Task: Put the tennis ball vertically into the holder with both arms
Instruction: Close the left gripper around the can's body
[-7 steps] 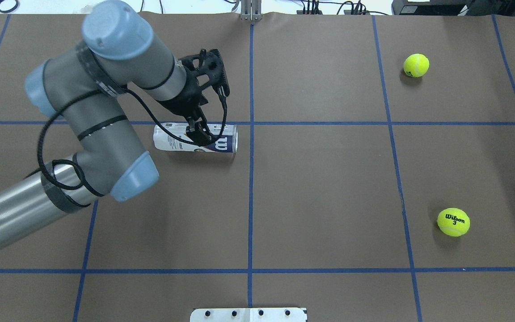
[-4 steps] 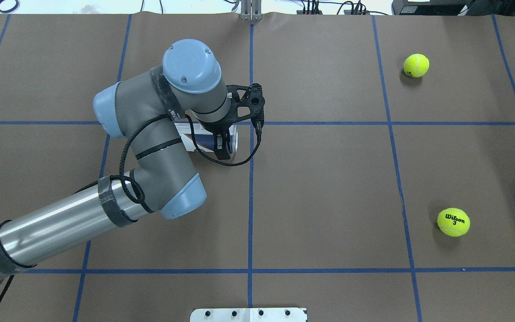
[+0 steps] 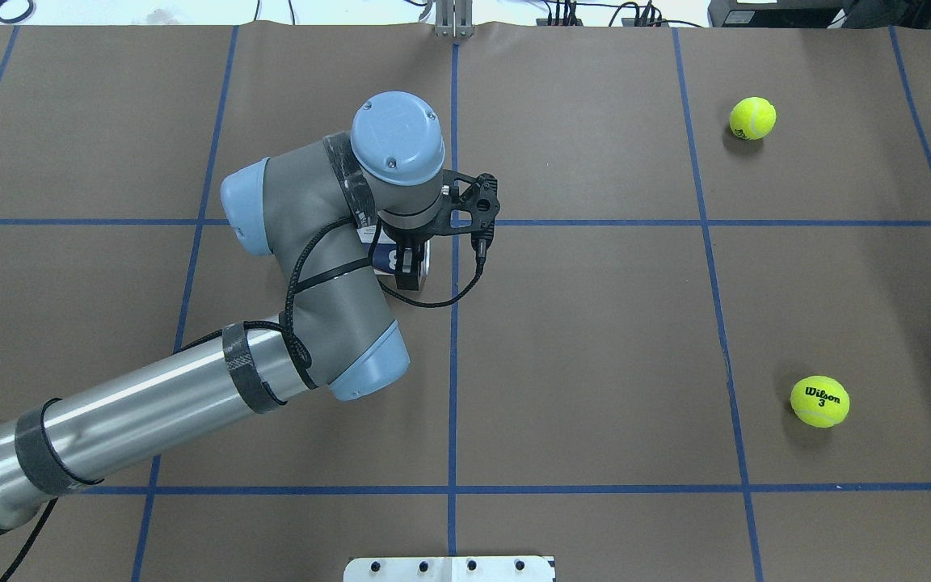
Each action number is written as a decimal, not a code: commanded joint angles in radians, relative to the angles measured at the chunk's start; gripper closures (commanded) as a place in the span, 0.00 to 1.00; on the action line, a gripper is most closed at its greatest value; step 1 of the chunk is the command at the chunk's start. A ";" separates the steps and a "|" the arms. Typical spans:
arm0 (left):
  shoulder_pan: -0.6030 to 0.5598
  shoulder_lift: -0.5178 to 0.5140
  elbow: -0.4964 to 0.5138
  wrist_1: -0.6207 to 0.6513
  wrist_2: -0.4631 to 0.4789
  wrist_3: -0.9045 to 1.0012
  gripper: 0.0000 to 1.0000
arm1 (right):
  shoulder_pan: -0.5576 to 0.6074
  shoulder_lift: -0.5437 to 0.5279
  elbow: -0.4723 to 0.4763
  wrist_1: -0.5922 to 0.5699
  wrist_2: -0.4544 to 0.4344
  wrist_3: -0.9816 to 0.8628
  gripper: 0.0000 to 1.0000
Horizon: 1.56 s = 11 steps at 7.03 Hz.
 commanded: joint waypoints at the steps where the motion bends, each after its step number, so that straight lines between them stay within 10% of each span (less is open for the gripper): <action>1: 0.005 -0.007 0.038 -0.052 0.009 -0.024 0.01 | 0.000 0.000 0.000 0.000 -0.001 0.000 0.00; 11: 0.022 -0.024 0.160 -0.152 0.064 -0.050 0.00 | -0.009 0.000 0.000 0.000 -0.001 0.000 0.00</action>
